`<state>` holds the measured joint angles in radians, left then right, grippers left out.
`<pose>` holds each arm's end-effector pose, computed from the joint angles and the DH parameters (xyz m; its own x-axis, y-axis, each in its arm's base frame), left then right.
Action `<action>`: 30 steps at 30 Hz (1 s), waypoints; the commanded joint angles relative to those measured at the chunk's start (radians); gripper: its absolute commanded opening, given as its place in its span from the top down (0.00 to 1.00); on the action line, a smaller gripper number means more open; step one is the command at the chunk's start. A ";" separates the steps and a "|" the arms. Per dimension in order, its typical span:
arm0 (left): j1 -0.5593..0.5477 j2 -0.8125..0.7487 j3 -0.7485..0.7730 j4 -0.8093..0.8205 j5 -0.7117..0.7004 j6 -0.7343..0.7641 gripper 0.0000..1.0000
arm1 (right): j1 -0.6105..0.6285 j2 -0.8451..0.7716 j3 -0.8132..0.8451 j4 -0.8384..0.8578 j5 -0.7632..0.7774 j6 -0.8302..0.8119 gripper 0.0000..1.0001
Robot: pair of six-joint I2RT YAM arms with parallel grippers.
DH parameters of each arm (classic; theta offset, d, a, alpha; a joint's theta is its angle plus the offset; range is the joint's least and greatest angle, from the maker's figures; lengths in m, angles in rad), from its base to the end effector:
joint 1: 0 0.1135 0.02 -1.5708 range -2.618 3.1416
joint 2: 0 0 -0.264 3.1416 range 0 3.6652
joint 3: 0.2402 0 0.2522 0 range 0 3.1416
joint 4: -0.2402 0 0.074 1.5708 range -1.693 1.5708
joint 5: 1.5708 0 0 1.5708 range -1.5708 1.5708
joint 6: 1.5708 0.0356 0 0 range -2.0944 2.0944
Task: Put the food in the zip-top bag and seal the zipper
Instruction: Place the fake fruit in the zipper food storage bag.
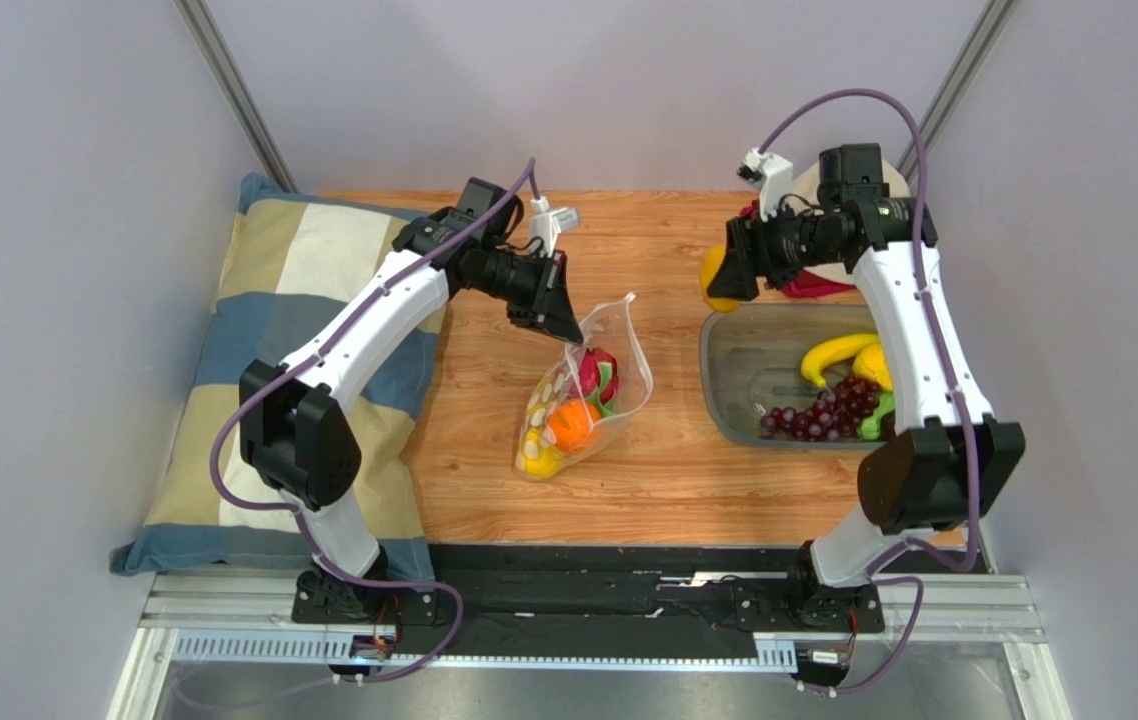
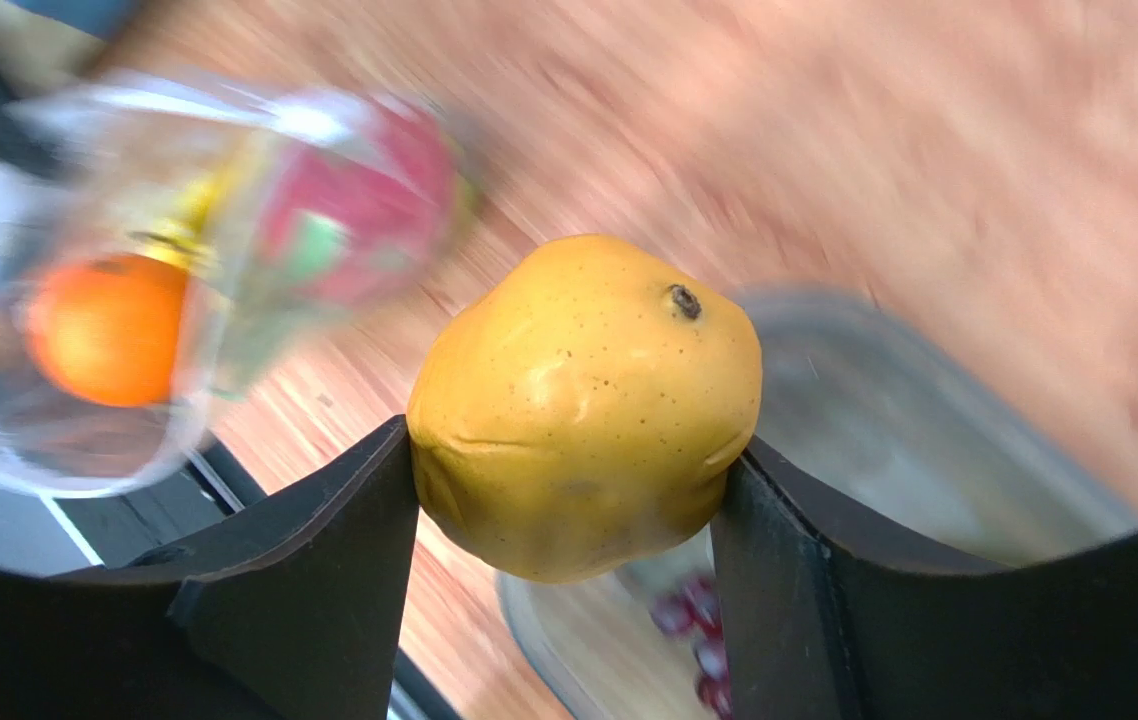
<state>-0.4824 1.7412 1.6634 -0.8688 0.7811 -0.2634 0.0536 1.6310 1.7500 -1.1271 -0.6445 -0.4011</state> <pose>0.3176 -0.1946 0.3339 -0.8747 0.2494 -0.4155 0.4829 0.5211 -0.7038 0.3250 0.0389 0.3790 -0.6359 -0.3467 -0.6895 -0.6638 0.7014 0.2596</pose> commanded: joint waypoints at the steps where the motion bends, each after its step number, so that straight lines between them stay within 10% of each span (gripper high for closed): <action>1: 0.005 0.000 0.010 0.025 0.015 0.003 1.00 | 0.155 -0.100 0.043 0.101 -0.120 0.085 0.68; 14: 0.013 0.011 0.044 0.022 0.032 -0.007 1.00 | 0.519 -0.116 -0.156 0.208 0.173 0.027 0.65; 21: 0.013 0.012 0.039 0.021 0.043 -0.014 1.00 | 0.534 -0.048 -0.069 0.231 0.264 0.080 0.09; 30: 0.018 0.007 0.038 0.022 0.040 -0.014 1.00 | 0.421 -0.118 -0.018 0.176 0.252 0.114 0.00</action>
<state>-0.4702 1.7527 1.6676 -0.8700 0.8040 -0.2798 0.5621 1.5768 1.6787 -0.9386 -0.3923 -0.3145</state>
